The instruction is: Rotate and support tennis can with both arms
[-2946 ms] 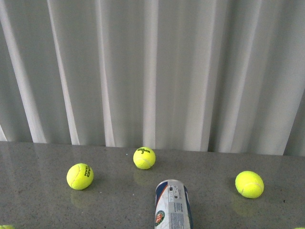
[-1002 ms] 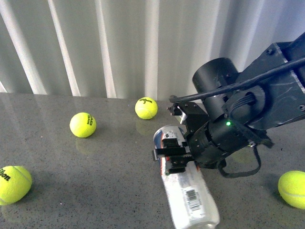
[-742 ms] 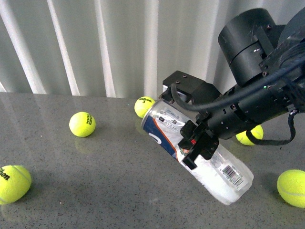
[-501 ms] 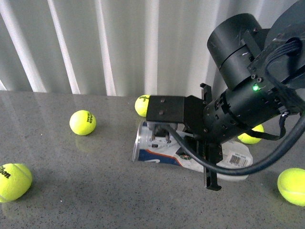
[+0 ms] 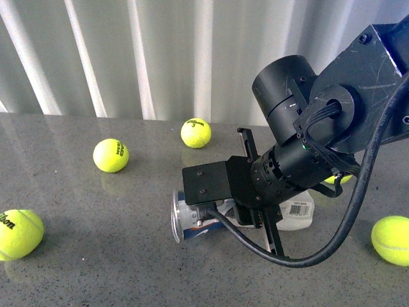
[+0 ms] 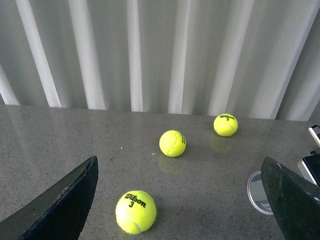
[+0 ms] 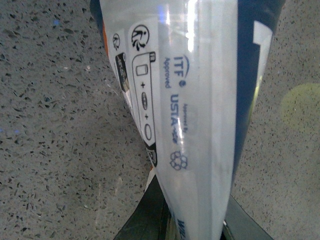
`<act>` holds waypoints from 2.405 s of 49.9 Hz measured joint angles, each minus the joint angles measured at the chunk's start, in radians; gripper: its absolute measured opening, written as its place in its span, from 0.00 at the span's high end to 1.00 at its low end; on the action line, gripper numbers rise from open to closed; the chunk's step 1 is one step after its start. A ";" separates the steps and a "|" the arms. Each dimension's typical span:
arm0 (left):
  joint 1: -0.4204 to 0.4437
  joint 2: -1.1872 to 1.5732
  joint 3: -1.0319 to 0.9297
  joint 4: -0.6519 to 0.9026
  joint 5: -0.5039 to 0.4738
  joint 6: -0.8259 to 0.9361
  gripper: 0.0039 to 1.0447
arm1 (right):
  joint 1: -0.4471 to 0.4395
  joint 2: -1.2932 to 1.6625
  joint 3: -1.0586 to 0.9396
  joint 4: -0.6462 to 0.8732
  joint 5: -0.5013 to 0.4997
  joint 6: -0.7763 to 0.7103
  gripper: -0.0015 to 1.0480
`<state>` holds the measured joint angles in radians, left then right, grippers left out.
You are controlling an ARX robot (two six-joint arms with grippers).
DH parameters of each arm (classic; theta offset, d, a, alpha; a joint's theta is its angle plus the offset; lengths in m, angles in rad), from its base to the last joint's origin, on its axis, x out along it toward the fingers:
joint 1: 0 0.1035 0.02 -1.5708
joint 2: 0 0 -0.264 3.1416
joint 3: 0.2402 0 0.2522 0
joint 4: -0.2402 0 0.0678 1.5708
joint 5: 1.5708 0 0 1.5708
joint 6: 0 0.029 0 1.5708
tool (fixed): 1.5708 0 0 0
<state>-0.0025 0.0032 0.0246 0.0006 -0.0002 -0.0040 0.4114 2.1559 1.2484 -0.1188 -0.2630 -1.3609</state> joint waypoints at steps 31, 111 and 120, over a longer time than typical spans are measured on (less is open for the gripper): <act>0.000 0.000 0.000 0.000 0.000 0.000 0.06 | -0.008 -0.058 -0.064 -0.013 -0.089 0.132 0.05; 0.000 -0.001 0.000 0.000 -0.002 0.000 0.06 | -0.334 -1.033 -1.047 1.031 0.338 1.361 0.97; 0.000 -0.001 0.000 0.000 -0.002 0.000 0.06 | -0.402 -1.146 -1.115 0.980 0.269 1.361 0.97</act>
<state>-0.0025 0.0021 0.0246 0.0006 -0.0021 -0.0040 0.0093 1.0100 0.1333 0.8616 0.0059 0.0006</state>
